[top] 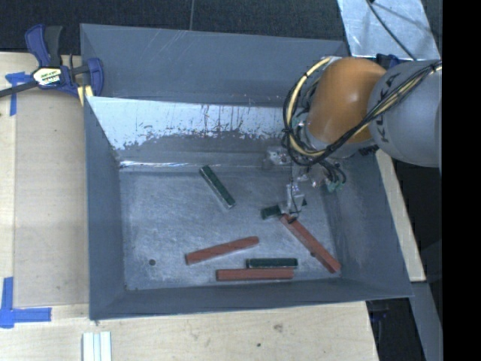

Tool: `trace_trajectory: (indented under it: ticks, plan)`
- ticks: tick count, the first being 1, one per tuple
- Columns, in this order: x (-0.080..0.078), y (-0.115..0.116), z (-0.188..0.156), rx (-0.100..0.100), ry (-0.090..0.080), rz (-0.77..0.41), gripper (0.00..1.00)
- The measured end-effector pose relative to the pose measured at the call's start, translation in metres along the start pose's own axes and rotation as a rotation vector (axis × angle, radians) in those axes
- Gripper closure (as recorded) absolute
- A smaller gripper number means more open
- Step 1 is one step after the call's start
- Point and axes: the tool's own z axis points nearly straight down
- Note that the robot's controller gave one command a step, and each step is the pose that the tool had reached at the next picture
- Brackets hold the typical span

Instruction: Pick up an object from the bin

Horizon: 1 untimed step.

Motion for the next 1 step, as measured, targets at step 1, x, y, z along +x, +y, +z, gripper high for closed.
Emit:
trace_trajectory:
  ticks: [1]
  plan:
    - [0.0676, 0.0002, 0.0032, 0.0, -0.002, 0.089, 0.0]
